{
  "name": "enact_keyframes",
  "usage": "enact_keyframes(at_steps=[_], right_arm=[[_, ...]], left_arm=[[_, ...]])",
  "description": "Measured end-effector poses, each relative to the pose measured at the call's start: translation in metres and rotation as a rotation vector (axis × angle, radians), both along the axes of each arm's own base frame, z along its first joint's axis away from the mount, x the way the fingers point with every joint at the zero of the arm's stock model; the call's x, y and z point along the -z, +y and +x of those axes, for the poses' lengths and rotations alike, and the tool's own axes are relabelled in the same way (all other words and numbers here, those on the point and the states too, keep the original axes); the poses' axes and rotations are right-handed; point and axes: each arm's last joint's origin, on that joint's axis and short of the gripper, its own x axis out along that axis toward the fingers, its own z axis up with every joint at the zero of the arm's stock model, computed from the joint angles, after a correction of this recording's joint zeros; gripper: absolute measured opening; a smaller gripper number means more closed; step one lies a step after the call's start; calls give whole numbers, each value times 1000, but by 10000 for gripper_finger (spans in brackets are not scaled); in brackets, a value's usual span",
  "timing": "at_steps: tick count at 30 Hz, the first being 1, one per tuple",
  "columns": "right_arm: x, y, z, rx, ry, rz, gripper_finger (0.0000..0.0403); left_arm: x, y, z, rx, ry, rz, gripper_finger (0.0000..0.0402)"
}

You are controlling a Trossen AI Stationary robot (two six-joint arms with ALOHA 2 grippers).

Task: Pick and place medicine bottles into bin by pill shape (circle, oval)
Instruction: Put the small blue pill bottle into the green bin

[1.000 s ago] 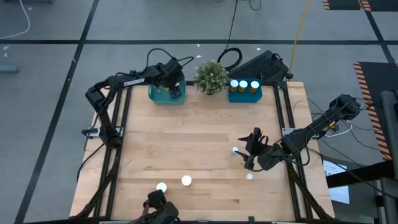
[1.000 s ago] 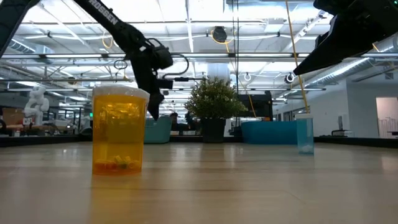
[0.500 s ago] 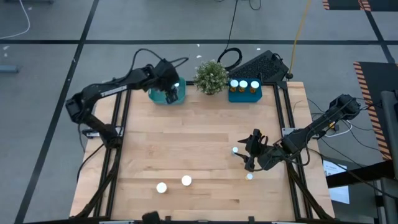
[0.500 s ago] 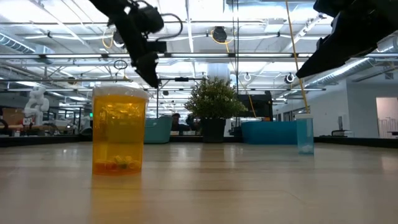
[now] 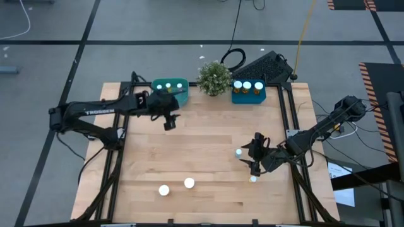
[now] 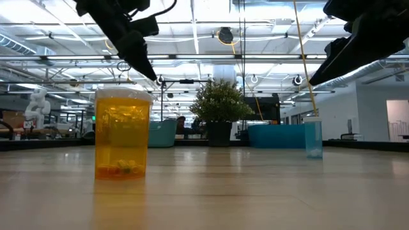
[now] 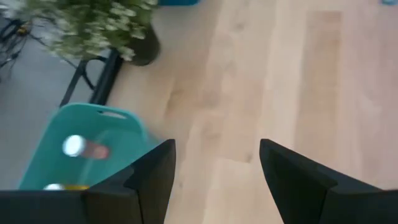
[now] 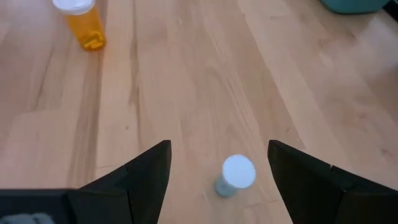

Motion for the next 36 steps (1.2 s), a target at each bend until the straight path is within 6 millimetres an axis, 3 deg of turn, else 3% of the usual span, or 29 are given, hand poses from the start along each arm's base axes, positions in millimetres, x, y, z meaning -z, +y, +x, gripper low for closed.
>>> enact_keyframes(at_steps=[9, 19, 27, 36], right_arm=[[1, 0, 0, -17, 15, 5, 260], [4, -2, -4, -3, 57, -7, 198], [6, -2, -5, -17, 95, 11, 170], [11, -5, -11, 4, 170, 36, 166]], left_arm=[[2, -39, 6, 105, -15, -44, 237], [3, -77, 8, 215, -11, -82, 237], [7, -88, 3, 212, 50, -87, 237], [5, -89, 5, 196, 11, -99, 237]])
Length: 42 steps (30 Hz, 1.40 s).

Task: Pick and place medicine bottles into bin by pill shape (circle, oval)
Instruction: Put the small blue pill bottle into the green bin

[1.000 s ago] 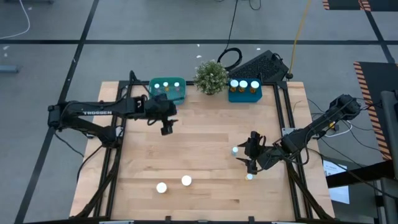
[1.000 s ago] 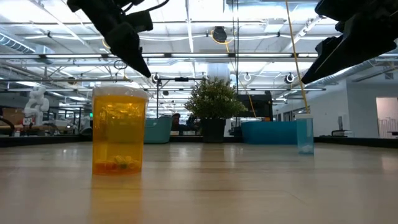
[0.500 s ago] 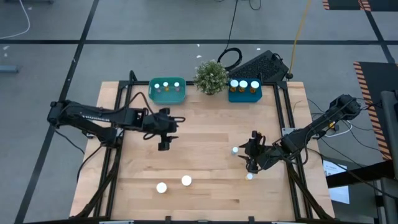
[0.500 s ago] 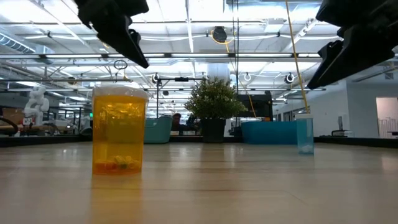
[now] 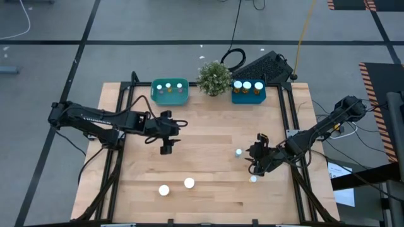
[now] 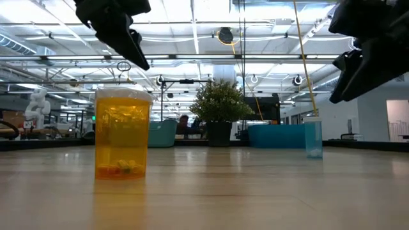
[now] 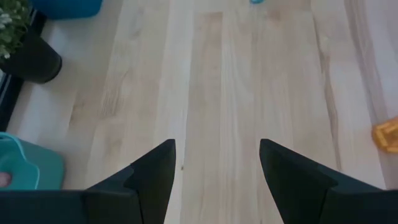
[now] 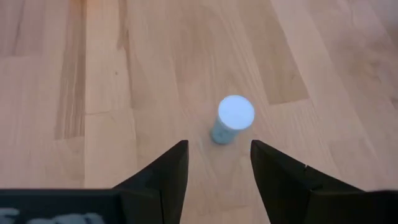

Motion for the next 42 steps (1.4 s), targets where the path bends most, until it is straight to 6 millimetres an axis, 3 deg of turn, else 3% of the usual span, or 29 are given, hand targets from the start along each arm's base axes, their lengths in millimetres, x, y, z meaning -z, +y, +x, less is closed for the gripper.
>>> enact_keyframes(at_steps=[10, 34, 42], right_arm=[[39, -16, -12, 46, 20, -17, 166], [71, -45, -12, -48, -58, 99, 166], [69, -56, -6, -106, -89, 121, 167]], left_arm=[[-5, 1, 6, 38, -70, 34, 236], [-11, 5, 11, 9, -154, 22, 237], [-11, 5, 11, -4, -157, 8, 237]])
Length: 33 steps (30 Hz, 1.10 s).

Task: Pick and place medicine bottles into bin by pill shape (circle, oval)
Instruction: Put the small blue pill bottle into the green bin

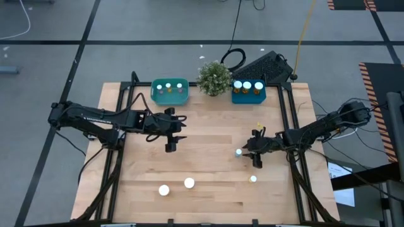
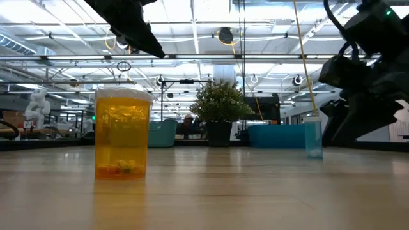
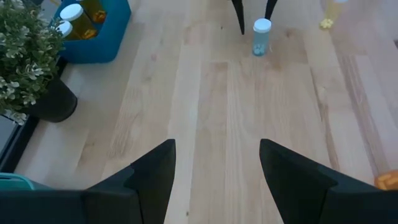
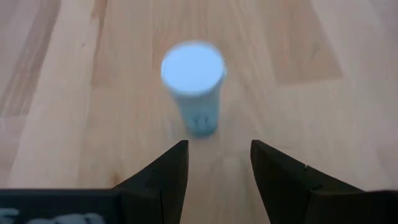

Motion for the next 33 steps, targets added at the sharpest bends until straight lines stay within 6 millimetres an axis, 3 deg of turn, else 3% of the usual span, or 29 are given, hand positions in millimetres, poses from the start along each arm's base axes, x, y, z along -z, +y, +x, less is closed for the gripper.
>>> enact_keyframes(at_steps=[11, 33], right_arm=[[-1, -11, 3, -39, -11, 1, 167], [0, -11, 2, -112, 14, 15, 167]], left_arm=[[0, 0, 0, -5, -1, -7, 237], [-1, 0, 1, -5, -18, -8, 237]])
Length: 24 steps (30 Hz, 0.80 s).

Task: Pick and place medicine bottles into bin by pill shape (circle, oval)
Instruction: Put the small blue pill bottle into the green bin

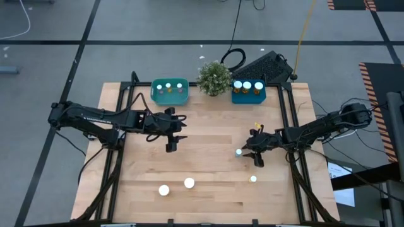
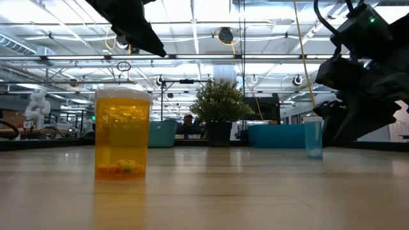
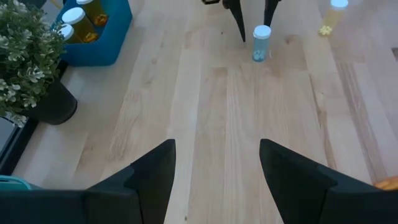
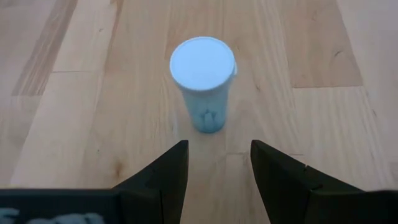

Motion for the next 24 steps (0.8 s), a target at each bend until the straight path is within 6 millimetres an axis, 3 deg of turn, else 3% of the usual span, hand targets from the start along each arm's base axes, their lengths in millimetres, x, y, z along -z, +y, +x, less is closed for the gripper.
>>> enact_keyframes(at_steps=[24], right_arm=[[6, 2, 10, -63, -47, -29, 167]], left_arm=[[-3, 0, 2, -8, -38, -11, 237]])
